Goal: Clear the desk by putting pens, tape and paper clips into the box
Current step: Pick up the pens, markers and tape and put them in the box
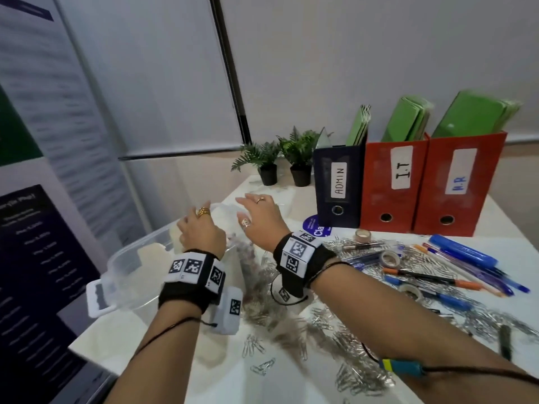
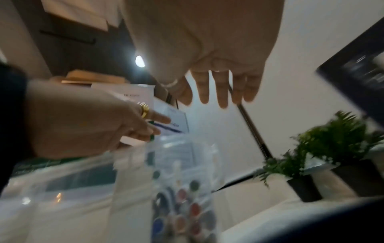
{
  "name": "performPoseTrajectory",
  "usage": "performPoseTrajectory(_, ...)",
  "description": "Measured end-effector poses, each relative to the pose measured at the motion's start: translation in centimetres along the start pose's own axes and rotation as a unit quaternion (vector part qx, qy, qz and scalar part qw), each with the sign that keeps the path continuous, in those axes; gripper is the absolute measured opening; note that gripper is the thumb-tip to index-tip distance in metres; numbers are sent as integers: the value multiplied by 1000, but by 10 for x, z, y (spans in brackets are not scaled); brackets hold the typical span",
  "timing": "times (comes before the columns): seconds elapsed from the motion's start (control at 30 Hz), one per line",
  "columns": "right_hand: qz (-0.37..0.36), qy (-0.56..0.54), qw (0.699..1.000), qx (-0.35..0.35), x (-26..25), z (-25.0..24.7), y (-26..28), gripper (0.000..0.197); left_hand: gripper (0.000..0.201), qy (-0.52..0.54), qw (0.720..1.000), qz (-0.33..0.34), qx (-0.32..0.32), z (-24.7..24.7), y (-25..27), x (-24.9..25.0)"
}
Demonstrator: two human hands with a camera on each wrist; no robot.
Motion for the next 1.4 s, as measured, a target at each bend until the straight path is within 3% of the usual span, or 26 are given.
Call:
performPoseTrajectory(0.1,59,-9,998,15,49,-34,29,33,56,26,995,78,53,1,16,25)
performPoseTrajectory(0.2,181,45,982,-11,117,-66,68,18,50,20,981,183,58,20,38,64)
performPoseTrajectory(0.33,303,95,948,-14,185,-93,121,11,52,-24,961,273,-35,77,58,122)
performPoseTrajectory(0.43,332,102,934,-80,206,-98,139,14,52,-80,929,327,-152,135,63,163)
performPoseTrajectory(0.53,333,107,926,-145,215,-97,140,23,49,-149,895,327,-265,186,68,193)
performPoseTrajectory(0.77,354,119,917,-142,237,-93,133,24,39,-213,855,339,-330,241,64,237)
performPoseTrajectory(0.97,351,133,915,-148,242,-91,131,21,28,-215,867,310,-326,256,54,248)
performPoseTrajectory(1.17,344,112,925,-116,234,-97,130,21,25,-141,906,260,-302,242,45,243)
performPoseTrajectory(1.3,335,97,934,-84,223,-104,121,16,22,-96,918,270,-276,203,35,231)
performPoseTrajectory(1.4,302,80,946,-81,200,-110,102,21,30,-34,942,253,-216,146,25,212)
Point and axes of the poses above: each hand's wrist, its own y-axis away from the middle knuckle, its own z-axis out of the palm, x = y × z, the point moved 4 cm from there along -y, towards the middle knuckle, and after that the axes turned 2 degrees about -z, right-handed, at the moved point
